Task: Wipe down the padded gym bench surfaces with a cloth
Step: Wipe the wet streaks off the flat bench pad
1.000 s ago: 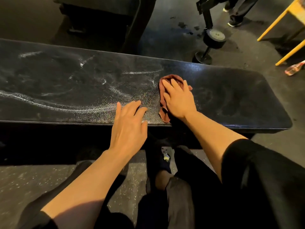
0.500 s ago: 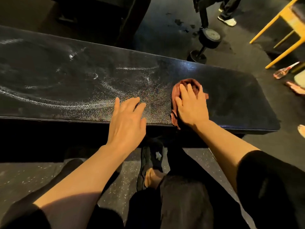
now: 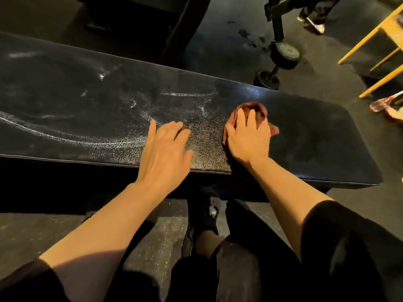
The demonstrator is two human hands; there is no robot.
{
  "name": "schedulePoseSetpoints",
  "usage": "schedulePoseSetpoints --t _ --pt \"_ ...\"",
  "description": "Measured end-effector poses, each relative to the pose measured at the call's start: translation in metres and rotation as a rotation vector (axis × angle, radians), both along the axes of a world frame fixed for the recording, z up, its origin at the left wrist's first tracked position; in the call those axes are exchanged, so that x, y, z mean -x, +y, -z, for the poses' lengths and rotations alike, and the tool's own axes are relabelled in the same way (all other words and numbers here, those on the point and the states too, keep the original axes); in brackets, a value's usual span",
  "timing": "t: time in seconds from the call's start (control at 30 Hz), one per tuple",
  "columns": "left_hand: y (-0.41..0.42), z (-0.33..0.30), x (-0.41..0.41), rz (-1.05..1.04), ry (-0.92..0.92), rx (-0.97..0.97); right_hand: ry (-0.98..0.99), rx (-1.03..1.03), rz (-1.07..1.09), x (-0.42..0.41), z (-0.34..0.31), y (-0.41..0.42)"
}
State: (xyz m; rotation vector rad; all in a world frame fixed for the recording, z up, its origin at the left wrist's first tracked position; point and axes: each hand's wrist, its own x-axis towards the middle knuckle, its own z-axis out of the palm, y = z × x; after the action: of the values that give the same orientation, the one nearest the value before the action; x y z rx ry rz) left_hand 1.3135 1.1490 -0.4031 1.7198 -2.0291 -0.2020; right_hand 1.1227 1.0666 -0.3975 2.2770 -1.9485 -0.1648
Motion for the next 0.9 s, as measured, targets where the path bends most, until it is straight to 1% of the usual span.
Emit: schedulePoseSetpoints --t 0.1,0.2,0.27,0.33,0.4,0.47,0.53,0.57,0.63,0.67,0.73,0.77,0.83,0.9 --pt "-0.012 -0.002 -0.007 -0.047 0.002 0.013 -0.081 0.022 -0.136 -0.043 0.012 0.021" --pt "-0.021 -0.002 -0.013 -0.079 0.003 0.012 -0.051 -0.076 -0.291 -0.056 0.019 0.034" --pt "-0.024 -0.001 -0.016 -0.080 -0.012 0.016 -0.031 -0.087 -0.315 -0.050 0.019 0.017" --pt "-0.024 -0.001 -0.017 -0.078 -0.016 0.004 -0.038 -0.046 -0.309 -0.050 0.017 -0.008" --pt "-0.025 -0.002 -0.018 -0.081 -0.010 -0.003 -0.076 0.016 -0.222 -0.058 0.011 -0.039" --pt "-0.027 -0.003 -0.020 -0.085 0.001 -0.023 -0.062 0.028 -0.152 -0.068 0.013 -0.066" --pt "-0.029 -0.003 -0.023 -0.090 0.012 -0.031 -0.058 0.027 -0.119 -0.076 0.015 -0.070" --pt "-0.029 -0.004 -0.023 -0.094 0.017 -0.031 -0.070 0.028 -0.123 -0.078 0.017 -0.062" --pt "-0.032 -0.004 -0.024 -0.107 0.022 -0.025 -0.123 0.030 -0.200 -0.078 0.018 -0.034" --pt "-0.033 -0.004 -0.024 -0.112 0.023 -0.023 -0.111 0.017 -0.271 -0.075 0.015 -0.018" --pt "-0.033 -0.003 -0.025 -0.116 0.026 -0.020 -0.027 -0.040 -0.429 -0.065 0.011 -0.002" --pt "-0.034 -0.002 -0.026 -0.117 0.026 -0.021 -0.012 -0.057 -0.450 -0.060 0.008 -0.007" --pt "-0.033 -0.001 -0.029 -0.113 0.027 -0.028 -0.016 -0.013 -0.427 -0.053 0.009 -0.035" --pt "-0.031 0.000 -0.032 -0.115 0.035 -0.029 0.007 -0.004 -0.325 -0.050 0.015 -0.074"
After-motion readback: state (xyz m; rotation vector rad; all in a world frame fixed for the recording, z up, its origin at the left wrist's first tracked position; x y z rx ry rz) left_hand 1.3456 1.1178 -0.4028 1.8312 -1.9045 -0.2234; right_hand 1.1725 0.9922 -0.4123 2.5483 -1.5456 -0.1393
